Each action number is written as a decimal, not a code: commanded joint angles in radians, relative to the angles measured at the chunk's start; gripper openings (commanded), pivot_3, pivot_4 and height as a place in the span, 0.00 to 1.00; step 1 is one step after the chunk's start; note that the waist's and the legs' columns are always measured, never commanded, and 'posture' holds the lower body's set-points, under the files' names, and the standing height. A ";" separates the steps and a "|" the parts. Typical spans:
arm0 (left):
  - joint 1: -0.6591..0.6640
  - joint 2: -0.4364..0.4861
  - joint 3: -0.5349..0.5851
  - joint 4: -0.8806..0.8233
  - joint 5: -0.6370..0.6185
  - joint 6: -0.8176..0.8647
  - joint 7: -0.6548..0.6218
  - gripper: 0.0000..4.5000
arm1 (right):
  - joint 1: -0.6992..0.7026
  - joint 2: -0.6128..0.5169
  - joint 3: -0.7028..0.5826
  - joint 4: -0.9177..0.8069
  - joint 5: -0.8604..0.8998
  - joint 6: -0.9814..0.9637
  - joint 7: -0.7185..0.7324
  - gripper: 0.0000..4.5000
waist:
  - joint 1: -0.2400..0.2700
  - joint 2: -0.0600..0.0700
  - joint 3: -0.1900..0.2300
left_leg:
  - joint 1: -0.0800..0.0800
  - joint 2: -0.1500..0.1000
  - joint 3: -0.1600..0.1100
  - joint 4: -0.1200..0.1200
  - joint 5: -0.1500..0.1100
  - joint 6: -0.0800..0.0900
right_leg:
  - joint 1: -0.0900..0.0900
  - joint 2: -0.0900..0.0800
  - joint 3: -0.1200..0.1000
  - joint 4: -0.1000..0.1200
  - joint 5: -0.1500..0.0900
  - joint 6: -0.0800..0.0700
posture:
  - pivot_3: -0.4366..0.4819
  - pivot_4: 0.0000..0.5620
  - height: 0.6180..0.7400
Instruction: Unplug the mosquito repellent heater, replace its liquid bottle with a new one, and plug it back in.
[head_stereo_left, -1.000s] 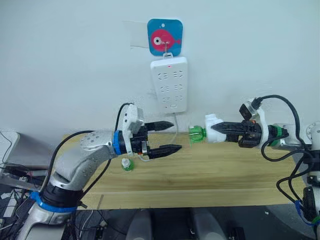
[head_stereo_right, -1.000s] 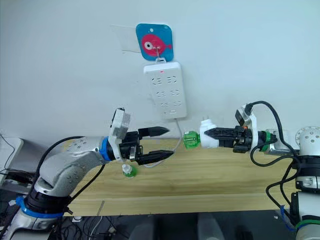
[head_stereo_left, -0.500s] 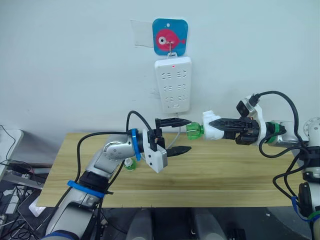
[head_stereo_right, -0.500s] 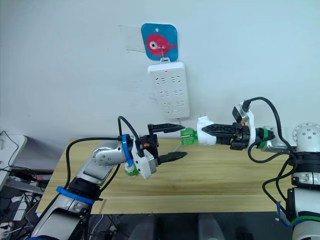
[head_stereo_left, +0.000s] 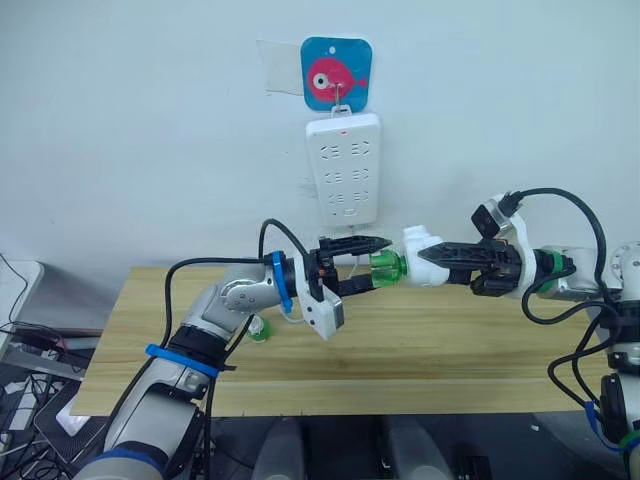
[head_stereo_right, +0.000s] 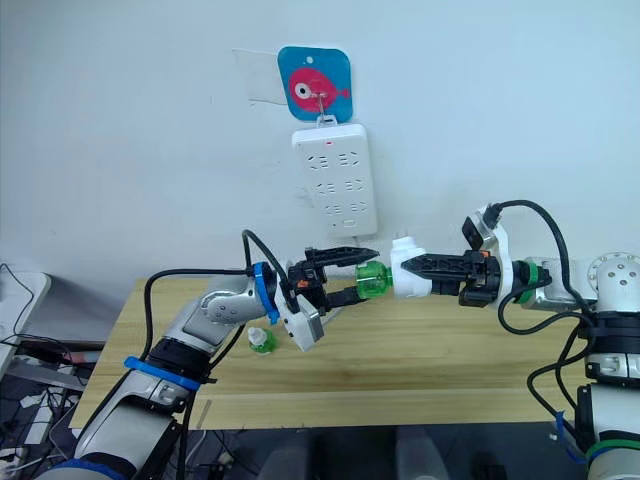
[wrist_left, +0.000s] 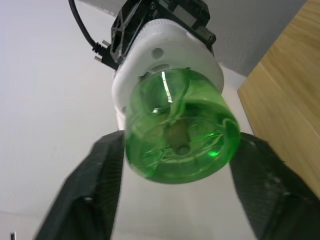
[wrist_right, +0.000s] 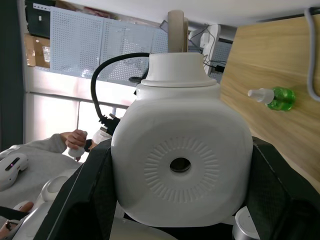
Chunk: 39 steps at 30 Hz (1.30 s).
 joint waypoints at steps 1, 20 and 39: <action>-0.022 -0.001 -0.003 -0.028 -0.012 -0.035 0.034 0.48 | 0.000 -0.015 -0.001 -0.022 0.046 -0.017 -0.005 0.66 | 0.000 0.000 0.000 | 0.000 0.000 0.000 0.000 0.000 0.000 | 0.000 0.000 0.000 0.000 0.000 0.000 | 0.38 0.36 1.00; 0.051 0.204 -0.022 -0.607 -1.628 1.597 -0.197 0.48 | 0.008 -0.108 0.043 -0.114 -0.118 0.021 0.159 0.66 | -0.012 0.000 0.000 | -0.004 0.001 -0.008 0.002 0.000 0.000 | -0.001 0.001 -0.004 0.000 0.000 0.000 | 0.39 0.35 1.00; 0.185 0.201 0.242 -0.421 -2.135 2.161 0.037 0.48 | -0.024 -0.129 -0.017 0.004 -0.446 -0.057 0.250 0.66 | -0.019 -0.001 0.001 | -0.003 -0.003 -0.005 0.002 0.000 0.000 | -0.002 0.004 -0.002 0.000 -0.001 0.000 | 0.39 0.37 1.00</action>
